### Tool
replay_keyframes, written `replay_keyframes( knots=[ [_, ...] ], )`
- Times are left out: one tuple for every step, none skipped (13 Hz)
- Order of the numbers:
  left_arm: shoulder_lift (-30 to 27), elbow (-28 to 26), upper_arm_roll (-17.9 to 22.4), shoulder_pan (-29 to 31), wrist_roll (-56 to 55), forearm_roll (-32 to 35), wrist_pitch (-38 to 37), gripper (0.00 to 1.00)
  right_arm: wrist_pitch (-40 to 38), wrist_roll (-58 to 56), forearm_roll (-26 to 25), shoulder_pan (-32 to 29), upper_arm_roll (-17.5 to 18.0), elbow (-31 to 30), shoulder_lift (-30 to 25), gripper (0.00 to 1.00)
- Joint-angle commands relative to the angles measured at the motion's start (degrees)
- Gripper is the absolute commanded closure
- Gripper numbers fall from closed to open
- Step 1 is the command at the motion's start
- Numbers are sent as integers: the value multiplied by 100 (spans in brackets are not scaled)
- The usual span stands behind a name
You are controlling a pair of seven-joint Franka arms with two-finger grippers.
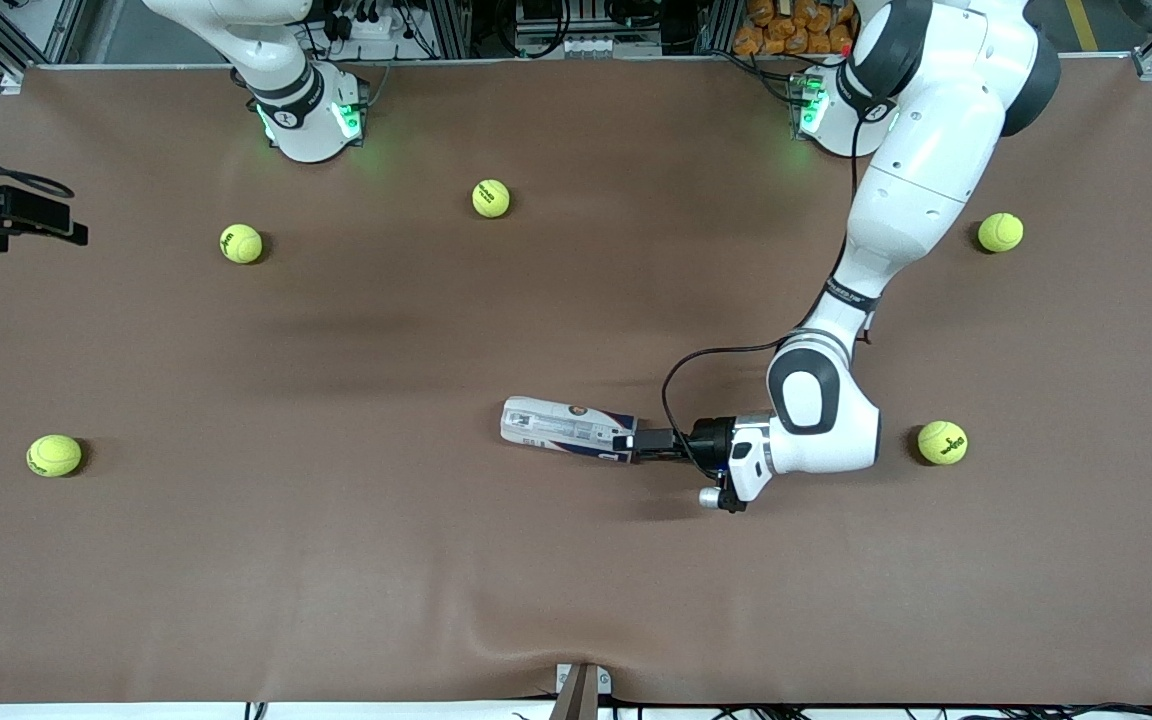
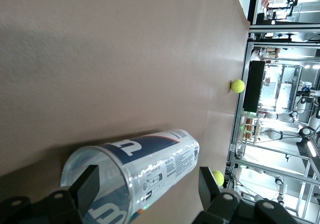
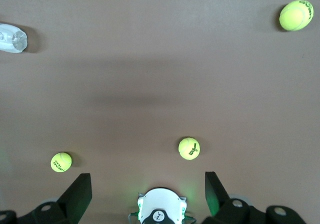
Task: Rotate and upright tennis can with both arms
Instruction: 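Grasp the can's lid end with the left gripper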
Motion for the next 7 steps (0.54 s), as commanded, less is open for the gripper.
replay_keyframes(
  knots=[
    [150, 133, 17, -104, 229, -232, 92, 18, -31, 131, -109, 192, -139, -114, -192, 0],
    [159, 116, 17, -130, 255, -275, 92, 20, -22, 105, -109, 254, -245, -114, -192, 0],
    [159, 116, 25, -131, 316, -293, 92, 37, -31, 96, -100, 254, -264, -97, -210, 0],
    [150, 116, 25, -131, 291, -293, 92, 58, -40, 104, -100, 254, -246, -97, -297, 0],
    [141, 107, 25, -131, 299, -293, 92, 78, -66, 122, -109, 254, -220, -97, -359, 0],
    [141, 107, 17, -131, 308, -302, 92, 86, -66, 139, -109, 219, -176, -88, -394, 0],
    [141, 107, 25, -131, 326, -293, 92, 91, -57, 174, -135, 219, -158, -88, -412, 0]
  ],
)
